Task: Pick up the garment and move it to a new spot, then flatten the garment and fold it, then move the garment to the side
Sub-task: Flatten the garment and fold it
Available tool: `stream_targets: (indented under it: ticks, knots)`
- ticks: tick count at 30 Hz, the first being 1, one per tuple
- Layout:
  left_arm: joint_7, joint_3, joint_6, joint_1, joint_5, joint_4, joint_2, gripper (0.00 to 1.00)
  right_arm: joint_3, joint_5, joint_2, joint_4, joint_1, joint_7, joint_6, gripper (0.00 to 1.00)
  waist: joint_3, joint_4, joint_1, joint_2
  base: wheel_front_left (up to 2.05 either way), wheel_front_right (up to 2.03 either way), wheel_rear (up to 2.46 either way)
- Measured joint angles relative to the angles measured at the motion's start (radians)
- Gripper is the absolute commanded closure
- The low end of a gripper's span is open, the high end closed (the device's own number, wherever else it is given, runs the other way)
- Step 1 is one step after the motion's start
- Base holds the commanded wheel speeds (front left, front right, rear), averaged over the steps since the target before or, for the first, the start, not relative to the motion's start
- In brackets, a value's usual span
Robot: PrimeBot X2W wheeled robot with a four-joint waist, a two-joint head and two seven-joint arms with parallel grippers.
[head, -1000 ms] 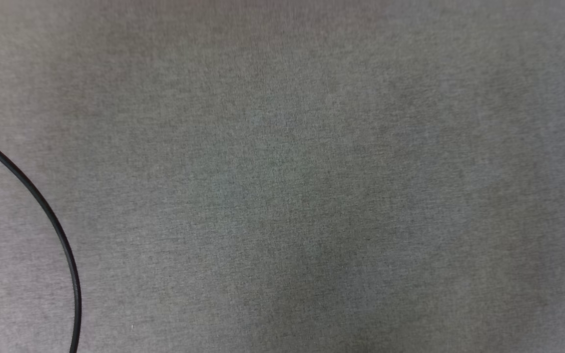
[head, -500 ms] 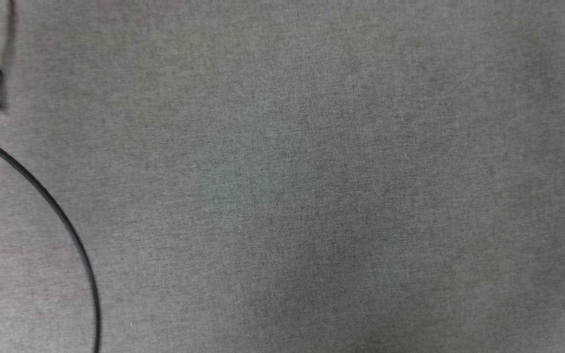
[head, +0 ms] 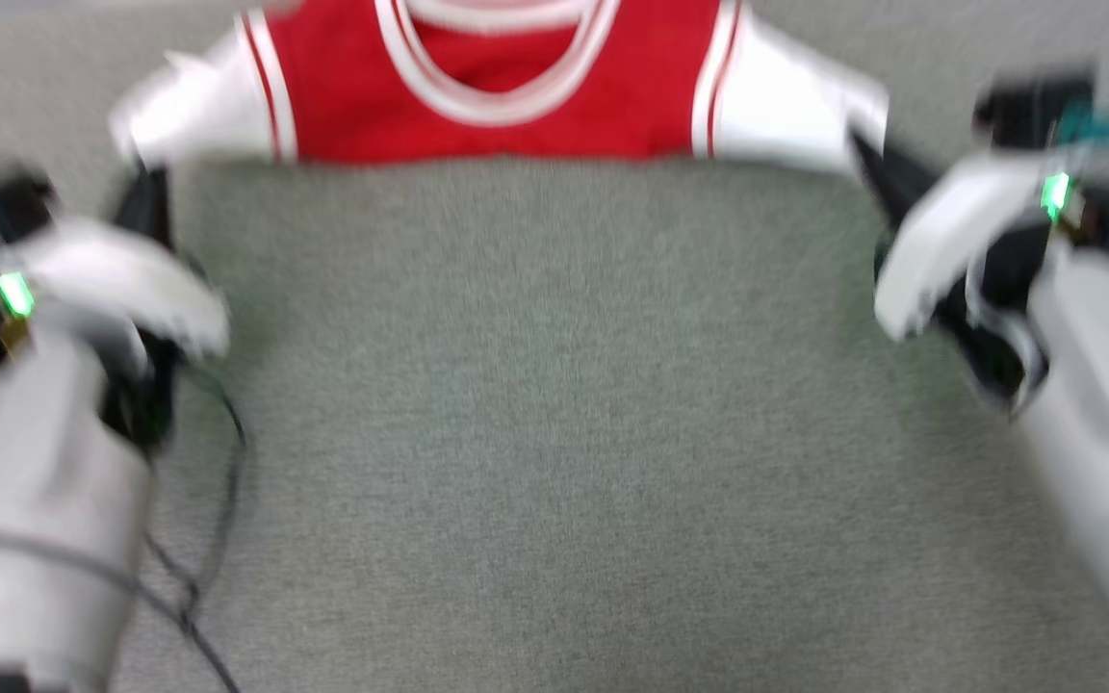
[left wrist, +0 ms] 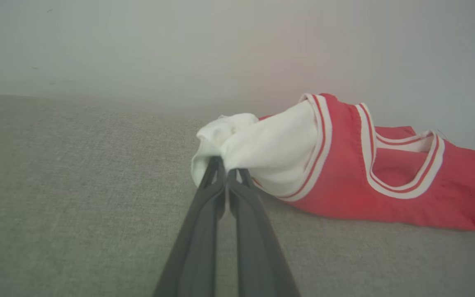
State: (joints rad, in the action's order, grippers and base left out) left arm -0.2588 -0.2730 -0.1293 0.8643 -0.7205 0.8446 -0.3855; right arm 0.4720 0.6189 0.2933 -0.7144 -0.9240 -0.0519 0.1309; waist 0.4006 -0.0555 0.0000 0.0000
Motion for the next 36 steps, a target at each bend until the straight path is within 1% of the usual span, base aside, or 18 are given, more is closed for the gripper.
stream_targets:
  ticks: [2, 5, 8, 10, 15, 19, 21, 25, 28, 29, 30, 31, 32, 36]
  knots:
    - [-0.001, 0.013, 0.002, -0.101, 0.000, -0.035, 0.012, 1.00, 0.006, 0.014, 0.013, 0.012, 0.080, 0.005, 0.000, 1.00, -0.042, 0.001, 0.0000, 0.0000, 0.00, 0.00, 0.00]
    - [-0.001, 0.049, 0.016, -0.246, 0.003, -0.098, 0.025, 1.00, 0.012, 0.034, 0.033, 0.034, 0.194, 0.008, 0.000, 1.00, -0.106, 0.003, -0.0001, 0.0000, 0.00, 0.00, 0.00]
    - [-0.001, 0.075, 0.025, -0.388, -0.001, -0.155, 0.040, 1.00, 0.011, 0.050, 0.038, 0.059, 0.308, 0.010, 0.000, 1.00, -0.168, 0.007, -0.0001, 0.0000, 0.00, 0.00, 0.00]
    - [-0.002, 0.086, 0.038, -0.473, 0.004, -0.195, 0.041, 1.00, 0.005, 0.054, 0.043, 0.077, 0.382, 0.011, 0.000, 1.00, -0.207, 0.010, -0.0002, 0.0000, 0.00, 0.00, 0.00]
    - [-0.002, 0.093, 0.094, -0.685, 0.021, -0.324, 0.040, 1.00, -0.035, 0.057, 0.054, 0.129, 0.573, 0.013, 0.000, 1.00, -0.297, 0.017, -0.0003, 0.0000, 0.00, 0.00, 0.00]
    - [0.003, 0.105, 0.143, -0.836, 0.019, -0.433, 0.028, 1.00, -0.095, 0.047, 0.052, 0.175, 0.723, 0.006, 0.000, 1.00, -0.350, 0.023, -0.0004, 0.0000, 0.00, 0.00, 0.00]
    - [0.013, 0.110, 0.169, -0.904, 0.014, -0.492, 0.025, 1.00, -0.130, 0.024, 0.050, 0.203, 0.793, 0.003, 0.000, 1.00, -0.371, 0.026, -0.0004, 0.0000, 0.00, 0.00, 0.00]
    - [0.043, 0.108, 0.221, -1.020, 0.020, -0.610, 0.014, 1.00, -0.211, -0.016, 0.027, 0.262, 0.926, -0.010, 0.000, 1.00, -0.398, 0.038, -0.0004, 0.0001, 0.00, 0.00, 0.00]
    - [0.063, 0.111, 0.246, -1.076, 0.010, -0.682, 0.014, 1.00, -0.267, -0.062, 0.006, 0.307, 0.994, -0.030, 0.000, 1.00, -0.404, 0.047, -0.0003, 0.0000, 0.00, 0.00, 0.00]
    - [0.064, 0.112, 0.254, -1.088, 0.013, -0.700, 0.011, 1.00, -0.279, -0.082, -0.001, 0.321, 1.010, -0.040, 0.000, 0.92, -0.403, 0.049, -0.0003, 0.0001, 0.00, 0.00, 0.00]
    - [0.068, 0.114, 0.260, -1.095, 0.012, -0.719, 0.011, 1.00, -0.294, -0.104, -0.008, 0.334, 1.025, -0.049, 0.000, 0.65, -0.403, 0.052, -0.0003, 0.0001, 0.00, 0.00, 0.00]
    - [0.073, 0.110, 0.264, -1.100, 0.014, -0.739, 0.009, 1.00, -0.306, -0.116, -0.018, 0.349, 1.035, -0.056, 0.000, 0.17, -0.402, 0.054, -0.0003, 0.0001, 0.00, 0.00, 0.00]
    - [0.077, 0.105, 0.270, -1.103, 0.020, -0.758, 0.008, 1.00, -0.317, -0.131, -0.026, 0.365, 1.039, -0.060, 0.000, 0.00, -0.400, 0.056, -0.0003, 0.0000, 0.00, 0.00, 0.00]
    - [0.082, 0.084, 0.282, -1.103, 0.045, -0.818, 0.006, 1.00, -0.355, -0.180, -0.049, 0.445, 1.028, -0.058, 0.000, 0.00, -0.389, 0.065, -0.0002, 0.0000, 0.00, 0.00, 0.00]
